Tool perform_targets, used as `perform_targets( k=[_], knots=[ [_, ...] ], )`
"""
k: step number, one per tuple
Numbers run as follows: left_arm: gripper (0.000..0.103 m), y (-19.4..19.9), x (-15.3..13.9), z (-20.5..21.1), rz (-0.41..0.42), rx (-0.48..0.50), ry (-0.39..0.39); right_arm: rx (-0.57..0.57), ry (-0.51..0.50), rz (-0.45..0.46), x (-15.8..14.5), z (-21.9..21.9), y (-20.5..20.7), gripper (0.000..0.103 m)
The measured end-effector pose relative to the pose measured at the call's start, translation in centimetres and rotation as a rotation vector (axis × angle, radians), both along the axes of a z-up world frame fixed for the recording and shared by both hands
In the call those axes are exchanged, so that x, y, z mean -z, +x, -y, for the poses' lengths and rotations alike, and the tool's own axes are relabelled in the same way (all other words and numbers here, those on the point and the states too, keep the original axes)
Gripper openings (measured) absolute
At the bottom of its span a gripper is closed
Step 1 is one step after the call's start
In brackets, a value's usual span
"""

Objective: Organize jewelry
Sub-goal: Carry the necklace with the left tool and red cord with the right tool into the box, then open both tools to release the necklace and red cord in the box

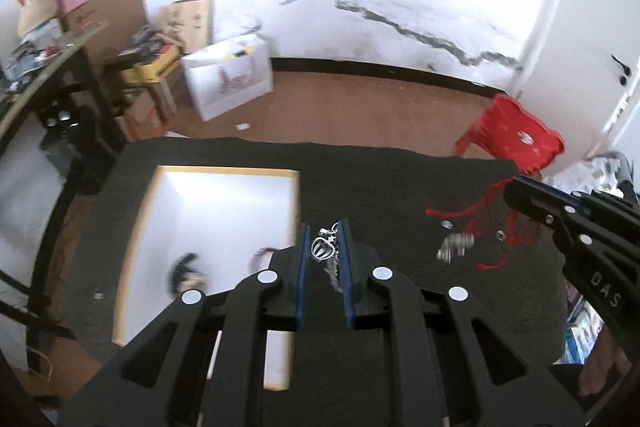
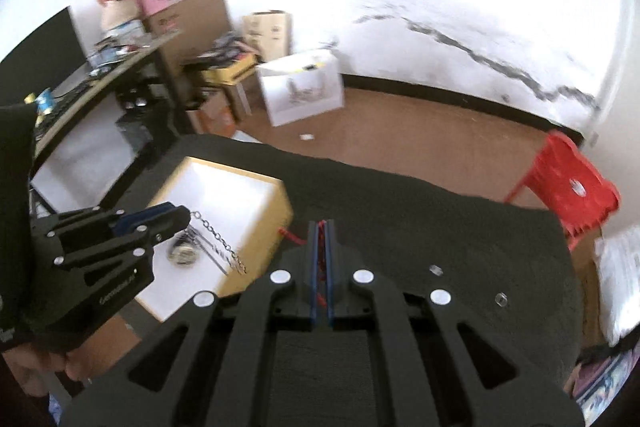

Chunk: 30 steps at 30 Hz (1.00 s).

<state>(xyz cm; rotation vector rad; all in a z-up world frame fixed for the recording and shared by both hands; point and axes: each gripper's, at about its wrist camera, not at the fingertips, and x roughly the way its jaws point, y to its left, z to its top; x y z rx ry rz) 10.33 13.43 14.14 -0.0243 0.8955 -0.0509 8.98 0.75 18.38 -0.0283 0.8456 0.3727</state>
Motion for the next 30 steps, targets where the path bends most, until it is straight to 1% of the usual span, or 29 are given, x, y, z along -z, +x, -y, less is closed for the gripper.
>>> perform_targets(
  k=[3, 6, 8, 11, 14, 18, 21, 25, 30],
  knots=[
    [0.014, -1.1, -2.0, -3.7, 0.008, -0.038, 0.043, -0.048, 0.005, 0.013, -2.0, -3.9, 0.0, 0.003],
    [0.014, -2.0, -2.9, -7.0, 0.013, -0.084, 0.087, -0.090, 0.001, 0.015, -3.0, -8.1, 0.0, 0.003],
    [0.014, -2.3, -3.0, -9.0, 0.016, -0.114, 0.115, -0.117, -0.011, 0.013, -3.2, -10.8, 0.1, 0.003],
    [0.014, -2.6, -2.3, -11.9, 0.004, -0.157, 0.119, -0.147, -0.036, -0.008, -2.4, -14.5, 0.4, 0.003],
    [0.014, -2.6, -1.1, -13.9, -0.014, -0.187, 0.107, -0.166, -0.065, -0.046, -0.2, -17.2, 1.3, 0.003],
    [0.014, -1.6, 1.9, -16.6, -0.061, -0.213, 0.081, -0.170, -0.114, -0.112, 3.6, -20.1, 2.8, 0.003],
    [0.014, -0.5, 4.9, -17.4, -0.105, -0.223, 0.077, -0.164, -0.145, -0.162, 6.6, -21.0, 3.9, 0.003],
    [0.014, 1.4, 9.0, -18.3, -0.164, -0.229, 0.063, -0.148, -0.198, -0.238, 11.5, -22.1, 5.5, 0.003],
    [0.014, 3.1, 13.2, -19.3, -0.216, -0.231, 0.060, -0.129, -0.242, -0.299, 16.0, -22.3, 6.7, 0.003]
  ],
)
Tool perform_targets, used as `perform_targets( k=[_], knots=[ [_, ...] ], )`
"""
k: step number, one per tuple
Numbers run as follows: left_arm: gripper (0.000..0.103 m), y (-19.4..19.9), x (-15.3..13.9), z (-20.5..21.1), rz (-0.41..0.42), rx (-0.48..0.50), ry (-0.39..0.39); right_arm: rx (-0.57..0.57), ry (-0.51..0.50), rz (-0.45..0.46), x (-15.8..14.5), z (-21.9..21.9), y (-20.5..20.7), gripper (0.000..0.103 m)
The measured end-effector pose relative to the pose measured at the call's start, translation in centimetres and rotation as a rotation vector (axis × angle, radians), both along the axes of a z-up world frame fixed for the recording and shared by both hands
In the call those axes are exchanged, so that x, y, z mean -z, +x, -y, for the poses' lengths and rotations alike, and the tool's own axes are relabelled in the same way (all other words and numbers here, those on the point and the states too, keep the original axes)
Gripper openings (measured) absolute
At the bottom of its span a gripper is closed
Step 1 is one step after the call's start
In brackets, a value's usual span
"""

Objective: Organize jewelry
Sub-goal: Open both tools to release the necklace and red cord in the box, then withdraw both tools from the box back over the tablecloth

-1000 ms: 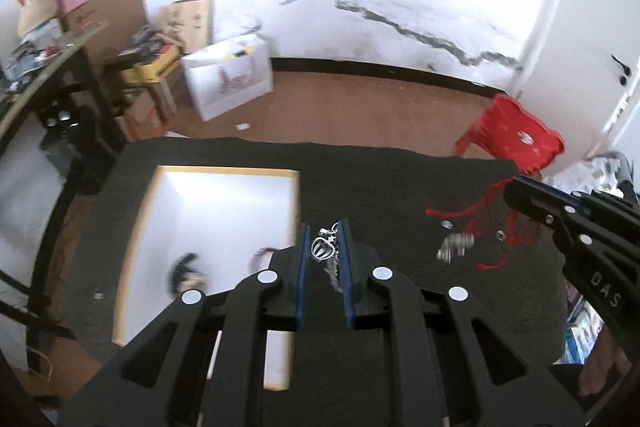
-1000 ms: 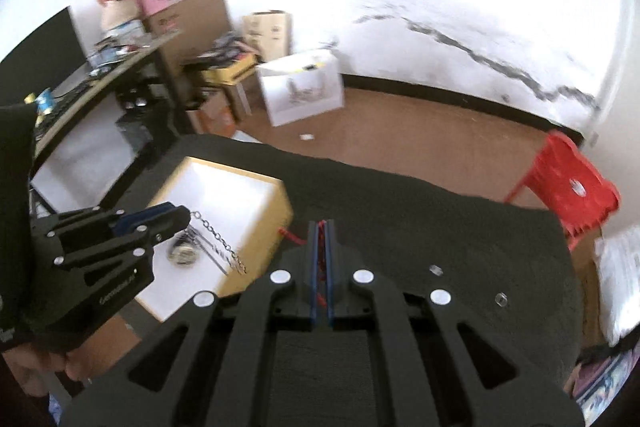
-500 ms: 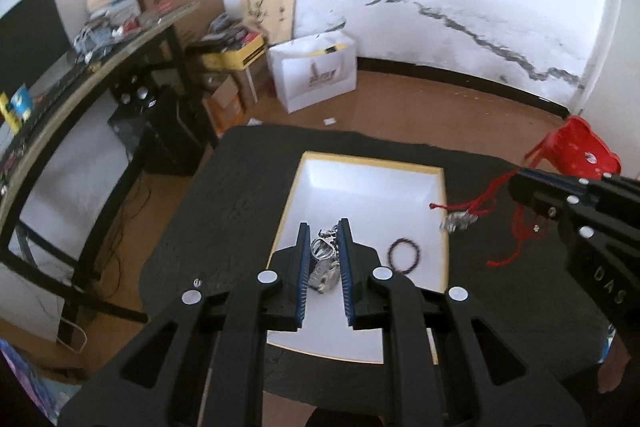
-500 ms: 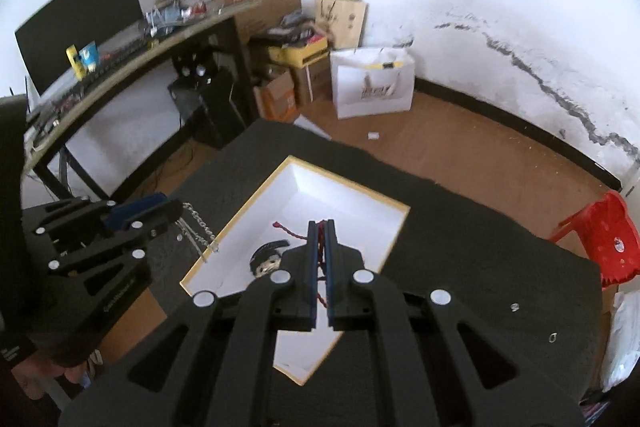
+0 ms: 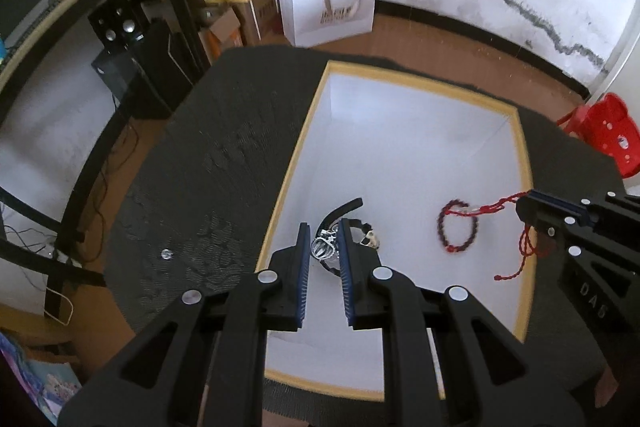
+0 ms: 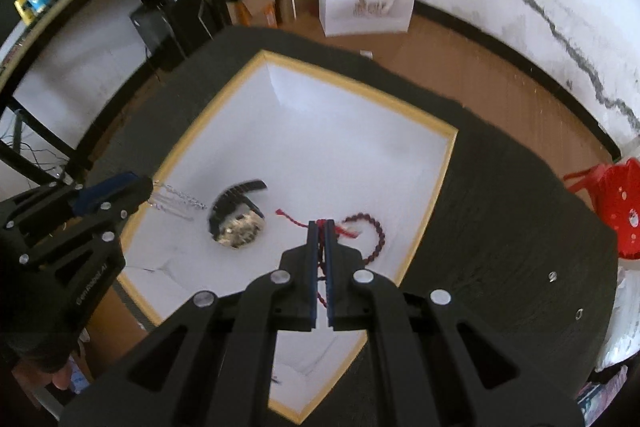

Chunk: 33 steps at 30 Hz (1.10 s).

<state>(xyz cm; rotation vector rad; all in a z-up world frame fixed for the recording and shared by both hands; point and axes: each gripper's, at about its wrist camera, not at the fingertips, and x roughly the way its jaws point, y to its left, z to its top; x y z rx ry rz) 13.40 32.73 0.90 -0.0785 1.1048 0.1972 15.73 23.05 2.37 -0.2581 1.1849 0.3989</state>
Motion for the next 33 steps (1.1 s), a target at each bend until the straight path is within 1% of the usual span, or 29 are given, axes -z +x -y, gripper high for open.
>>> perform_targets(
  k=[3, 9, 16, 19, 20, 21, 22, 23, 25, 26, 28, 30, 31, 33],
  knots=[
    [0.014, 0.6, 1.6, -0.2, -0.021, 0.001, -0.007, 0.010, -0.019, -0.037, 2.6, 0.1, 0.9, 0.003],
    [0.014, 0.8, 3.9, -0.4, -0.042, 0.002, 0.008, 0.022, -0.037, -0.086, 6.1, -0.1, 1.7, 0.003],
    [0.014, 1.1, 5.8, -0.6, -0.088, -0.007, -0.022, 0.032, -0.030, -0.119, 8.0, -0.4, 2.1, 0.003],
    [0.016, 0.9, 5.8, -0.5, -0.097, -0.001, -0.023, 0.023, -0.011, -0.132, 7.9, -0.5, 2.0, 0.005],
    [0.025, 0.9, 5.8, -0.4, -0.103, 0.003, -0.024, 0.023, -0.013, -0.124, 7.6, -0.5, 2.0, 0.008],
    [0.035, 0.8, 5.6, -0.5, -0.109, 0.006, -0.036, 0.026, -0.016, -0.119, 7.3, -0.4, 2.0, 0.014],
    [0.063, 0.7, 5.4, -0.8, -0.106, 0.001, -0.054, 0.028, -0.006, -0.116, 6.9, -0.3, 1.9, 0.042],
    [0.076, 0.5, 4.9, -1.0, -0.098, -0.003, -0.076, 0.024, 0.006, -0.108, 6.5, -0.2, 1.8, 0.062],
    [0.077, 0.3, 3.8, -1.3, -0.095, 0.001, -0.083, 0.018, 0.000, -0.081, 5.2, 0.0, 1.7, 0.066],
    [0.081, 0.2, 3.3, -1.4, -0.094, -0.004, -0.086, 0.023, 0.013, -0.076, 4.5, 0.3, 1.6, 0.072],
    [0.084, 0.0, 2.2, -1.6, -0.093, -0.010, -0.107, 0.028, 0.036, -0.063, 3.0, 0.9, 1.5, 0.072],
    [0.090, -0.4, 0.9, -1.9, -0.096, -0.010, -0.144, 0.038, 0.071, -0.053, 1.4, 1.7, 1.2, 0.079],
    [0.093, -0.6, 0.2, -2.1, -0.097, -0.022, -0.159, 0.043, 0.102, -0.061, 0.6, 2.3, 1.1, 0.079],
    [0.093, -1.1, -1.1, -2.5, -0.090, -0.033, -0.204, 0.060, 0.178, -0.080, -1.1, 3.8, 0.6, 0.079]
  ],
)
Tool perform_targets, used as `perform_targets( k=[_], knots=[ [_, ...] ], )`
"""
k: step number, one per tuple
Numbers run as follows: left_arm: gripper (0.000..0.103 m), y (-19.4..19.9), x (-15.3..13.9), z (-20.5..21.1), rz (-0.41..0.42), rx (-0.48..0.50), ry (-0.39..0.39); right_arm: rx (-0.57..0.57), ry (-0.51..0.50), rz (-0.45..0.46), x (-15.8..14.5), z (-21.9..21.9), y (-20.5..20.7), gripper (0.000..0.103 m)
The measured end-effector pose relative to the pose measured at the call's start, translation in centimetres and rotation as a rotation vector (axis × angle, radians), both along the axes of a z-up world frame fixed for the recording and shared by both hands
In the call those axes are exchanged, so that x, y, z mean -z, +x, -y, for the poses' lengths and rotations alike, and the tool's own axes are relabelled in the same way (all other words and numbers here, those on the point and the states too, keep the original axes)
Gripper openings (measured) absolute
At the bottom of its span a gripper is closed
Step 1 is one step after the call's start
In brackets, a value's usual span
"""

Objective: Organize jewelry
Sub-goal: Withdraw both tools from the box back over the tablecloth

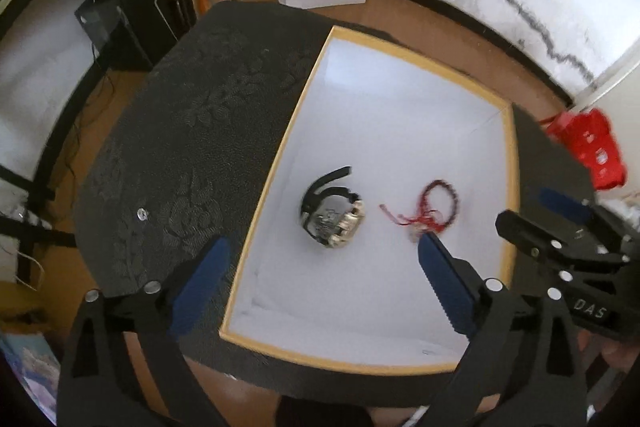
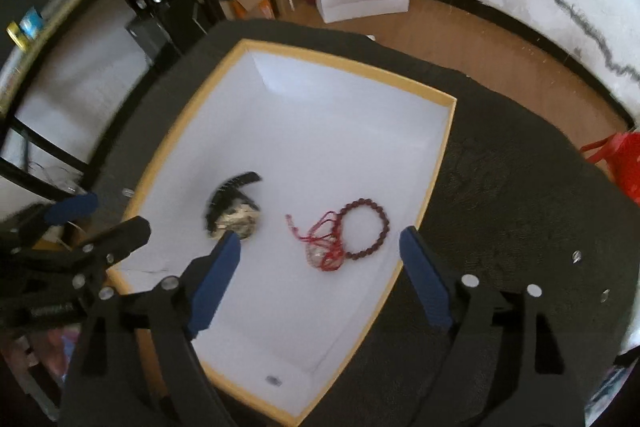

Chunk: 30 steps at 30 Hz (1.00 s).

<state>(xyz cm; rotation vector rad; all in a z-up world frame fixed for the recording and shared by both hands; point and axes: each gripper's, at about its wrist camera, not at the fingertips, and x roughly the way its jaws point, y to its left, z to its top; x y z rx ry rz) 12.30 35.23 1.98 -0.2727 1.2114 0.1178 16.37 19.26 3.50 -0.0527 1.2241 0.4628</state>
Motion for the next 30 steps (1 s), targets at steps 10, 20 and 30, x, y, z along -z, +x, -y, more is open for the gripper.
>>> perform_targets(
  k=[10, 20, 30],
  knots=[
    [0.095, -3.9, -6.7, 8.1, 0.150, 0.082, 0.089, 0.121, 0.092, 0.130, -5.8, 15.2, -7.7, 0.083],
    [0.095, -6.5, -5.4, 28.2, 0.275, 0.341, 0.081, 0.418, -0.071, 0.309, -6.8, 34.8, -16.8, 0.086],
    [0.095, -3.6, 0.2, 41.0, 0.269, 0.477, 0.134, 0.544, -0.120, 0.255, -1.2, 44.5, -15.8, 0.090]
  ],
)
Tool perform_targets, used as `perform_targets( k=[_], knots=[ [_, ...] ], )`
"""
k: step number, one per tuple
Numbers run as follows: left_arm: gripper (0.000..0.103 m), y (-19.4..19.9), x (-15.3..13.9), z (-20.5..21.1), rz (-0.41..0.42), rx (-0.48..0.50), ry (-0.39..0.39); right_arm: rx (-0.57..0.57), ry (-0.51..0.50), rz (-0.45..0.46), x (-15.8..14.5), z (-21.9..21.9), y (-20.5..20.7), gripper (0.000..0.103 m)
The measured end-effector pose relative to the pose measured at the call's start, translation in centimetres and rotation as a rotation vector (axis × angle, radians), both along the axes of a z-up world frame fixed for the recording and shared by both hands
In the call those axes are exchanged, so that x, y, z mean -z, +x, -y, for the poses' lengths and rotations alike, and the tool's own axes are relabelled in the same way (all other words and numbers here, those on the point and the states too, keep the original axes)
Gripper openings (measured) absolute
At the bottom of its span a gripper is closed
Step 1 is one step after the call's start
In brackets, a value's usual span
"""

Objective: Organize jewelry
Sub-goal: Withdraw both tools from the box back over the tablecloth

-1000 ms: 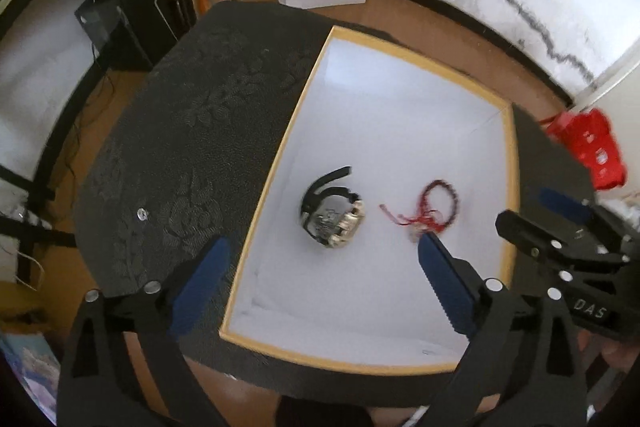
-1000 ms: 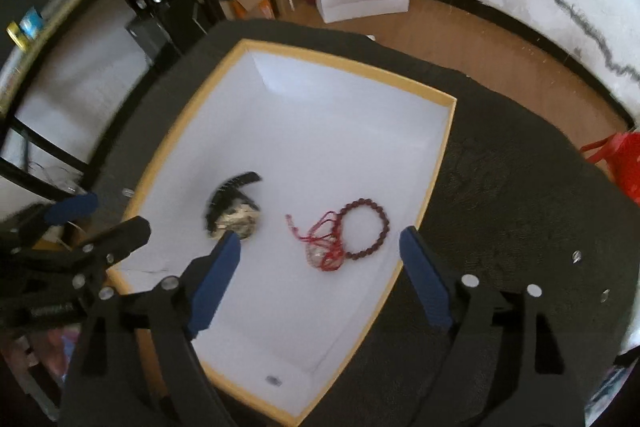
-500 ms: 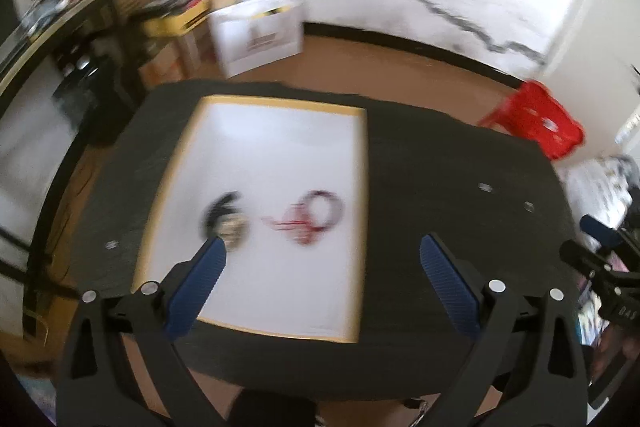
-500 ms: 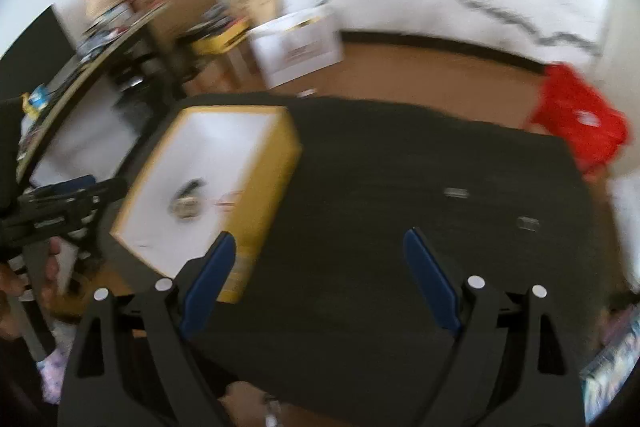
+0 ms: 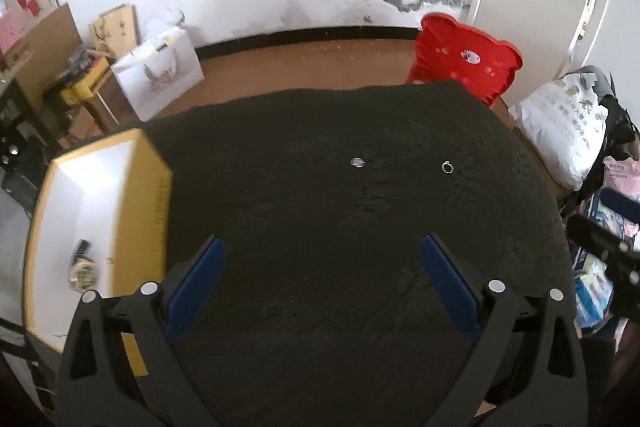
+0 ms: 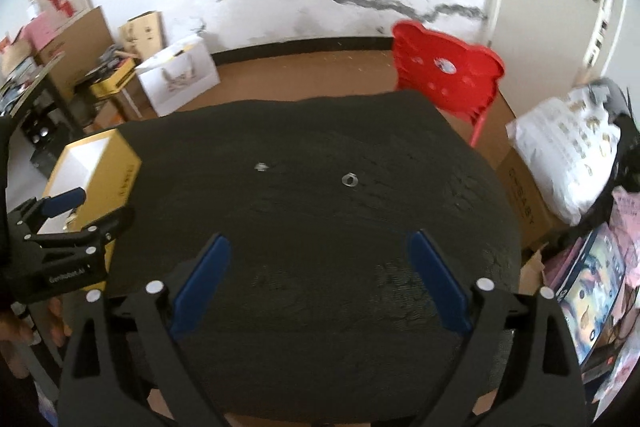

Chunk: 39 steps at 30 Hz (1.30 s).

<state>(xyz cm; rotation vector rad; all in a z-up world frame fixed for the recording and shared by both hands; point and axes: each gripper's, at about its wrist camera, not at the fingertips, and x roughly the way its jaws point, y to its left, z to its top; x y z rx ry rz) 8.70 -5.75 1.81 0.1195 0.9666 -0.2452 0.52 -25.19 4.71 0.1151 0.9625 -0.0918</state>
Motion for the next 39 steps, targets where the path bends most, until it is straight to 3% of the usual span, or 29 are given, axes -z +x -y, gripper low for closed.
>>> perform_targets(
  k=[5, 11, 15, 23, 39],
  knots=[
    [0.095, 3.9, 4.0, 3.1, -0.002, 0.016, 0.014, 0.011, 0.006, -0.060, 4.9, 1.8, 3.7, 0.090],
    [0.095, 9.7, 10.5, 5.6, -0.071, -0.009, 0.007, 0.016, 0.013, -0.128, 10.7, 3.0, 9.2, 0.090],
    [0.095, 12.4, 13.6, 6.7, -0.087, -0.018, 0.036, 0.003, 0.014, -0.140, 13.0, 3.4, 11.8, 0.090],
    [0.095, 15.0, 15.5, 7.5, -0.052, 0.005, 0.049, 0.019, 0.032, -0.167, 16.7, 4.5, 14.7, 0.090],
    [0.095, 16.3, 17.0, 8.2, 0.001, 0.001, 0.036, 0.007, -0.011, -0.150, 17.8, 4.5, 16.0, 0.090]
  ],
)
